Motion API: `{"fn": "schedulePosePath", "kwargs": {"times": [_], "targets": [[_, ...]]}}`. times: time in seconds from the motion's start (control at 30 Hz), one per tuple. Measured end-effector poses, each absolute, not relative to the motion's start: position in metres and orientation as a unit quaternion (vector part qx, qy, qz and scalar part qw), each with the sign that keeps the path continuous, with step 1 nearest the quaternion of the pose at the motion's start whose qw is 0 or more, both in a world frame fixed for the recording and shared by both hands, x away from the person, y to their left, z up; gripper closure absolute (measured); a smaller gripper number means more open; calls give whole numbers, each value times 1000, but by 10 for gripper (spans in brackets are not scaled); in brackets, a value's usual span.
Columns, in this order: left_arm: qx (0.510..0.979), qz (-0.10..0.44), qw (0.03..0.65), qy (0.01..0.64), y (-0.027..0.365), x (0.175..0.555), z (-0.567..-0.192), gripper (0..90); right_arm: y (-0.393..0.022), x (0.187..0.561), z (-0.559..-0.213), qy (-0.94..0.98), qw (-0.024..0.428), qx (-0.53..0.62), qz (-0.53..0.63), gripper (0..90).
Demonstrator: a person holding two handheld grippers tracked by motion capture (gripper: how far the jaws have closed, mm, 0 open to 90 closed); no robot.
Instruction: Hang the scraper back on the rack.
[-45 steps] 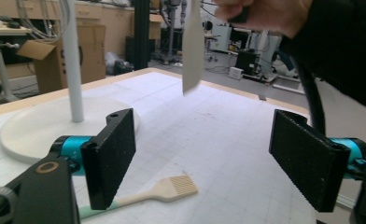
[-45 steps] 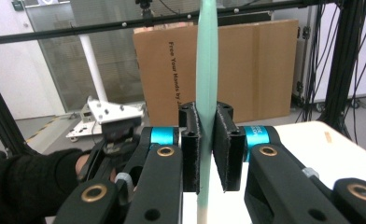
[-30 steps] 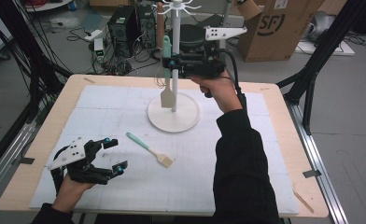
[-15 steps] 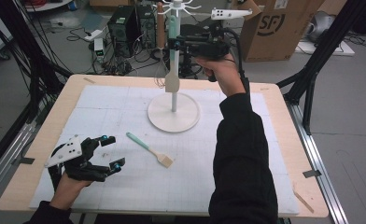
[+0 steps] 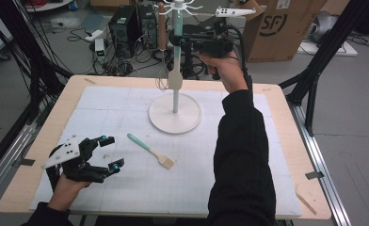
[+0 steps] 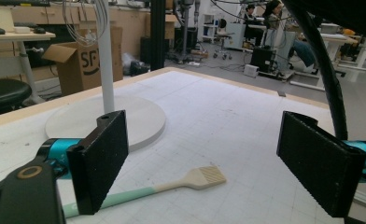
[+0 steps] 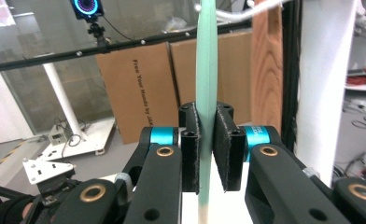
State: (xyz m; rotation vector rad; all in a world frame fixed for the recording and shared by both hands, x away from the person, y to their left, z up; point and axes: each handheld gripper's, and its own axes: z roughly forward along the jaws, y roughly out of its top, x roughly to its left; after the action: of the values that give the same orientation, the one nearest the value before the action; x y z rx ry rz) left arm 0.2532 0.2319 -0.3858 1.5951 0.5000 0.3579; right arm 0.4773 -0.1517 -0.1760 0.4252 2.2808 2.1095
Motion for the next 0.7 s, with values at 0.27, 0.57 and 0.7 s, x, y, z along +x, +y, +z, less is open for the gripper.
{"fn": "schedulePosePath", "kwargs": {"times": [0.27, 0.57, 0.7], "targets": [[703, 160, 656, 223, 233, 254, -386, 173, -152, 480, -180, 726, 9, 140, 673, 797], [695, 160, 660, 234, 237, 253, -387, 174, -166, 458, -199, 738, 73, 186, 645, 430], [690, 161, 664, 241, 240, 254, -387, 180, -180, 438, -219, 742, 86, 200, 634, 397]]}}
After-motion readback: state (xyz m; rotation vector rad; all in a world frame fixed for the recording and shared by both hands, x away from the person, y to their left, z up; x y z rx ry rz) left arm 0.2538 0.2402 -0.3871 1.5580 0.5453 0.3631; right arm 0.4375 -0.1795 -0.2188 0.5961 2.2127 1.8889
